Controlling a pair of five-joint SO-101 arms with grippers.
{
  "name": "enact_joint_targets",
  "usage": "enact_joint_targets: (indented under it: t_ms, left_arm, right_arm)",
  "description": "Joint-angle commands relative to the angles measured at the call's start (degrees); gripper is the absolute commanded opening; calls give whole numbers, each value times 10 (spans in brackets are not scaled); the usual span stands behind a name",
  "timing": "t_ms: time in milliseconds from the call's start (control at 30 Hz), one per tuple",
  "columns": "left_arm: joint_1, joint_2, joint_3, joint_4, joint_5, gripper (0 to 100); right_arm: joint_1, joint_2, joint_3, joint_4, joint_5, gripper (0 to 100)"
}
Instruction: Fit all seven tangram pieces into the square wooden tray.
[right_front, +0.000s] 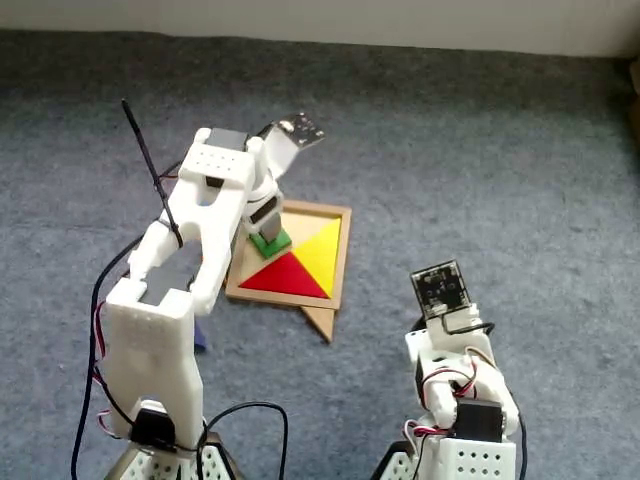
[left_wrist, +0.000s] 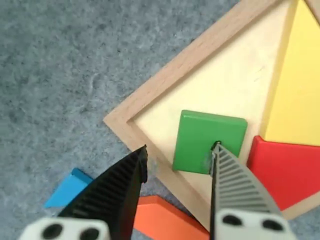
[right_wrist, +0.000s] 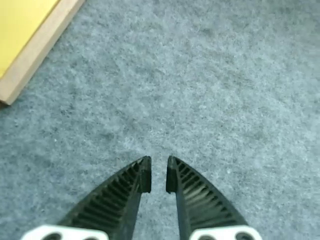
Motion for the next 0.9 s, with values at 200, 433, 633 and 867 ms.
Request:
enact_joint_targets:
  t_ms: [200, 433, 633, 867]
  left_arm:
    - [50, 4, 6, -11, 7, 203]
    - [84, 6, 4, -11, 7, 203]
    - [91, 1, 2, -8, 34, 203]
    - [80, -61, -47, 77, 76, 204]
  right_arm:
    - [6, -3, 73, -12, -2, 67]
    - [6, -3, 73, -12, -2, 67]
    - [6, -4, 73, -12, -2, 67]
    - [7, -4, 73, -13, -2, 67]
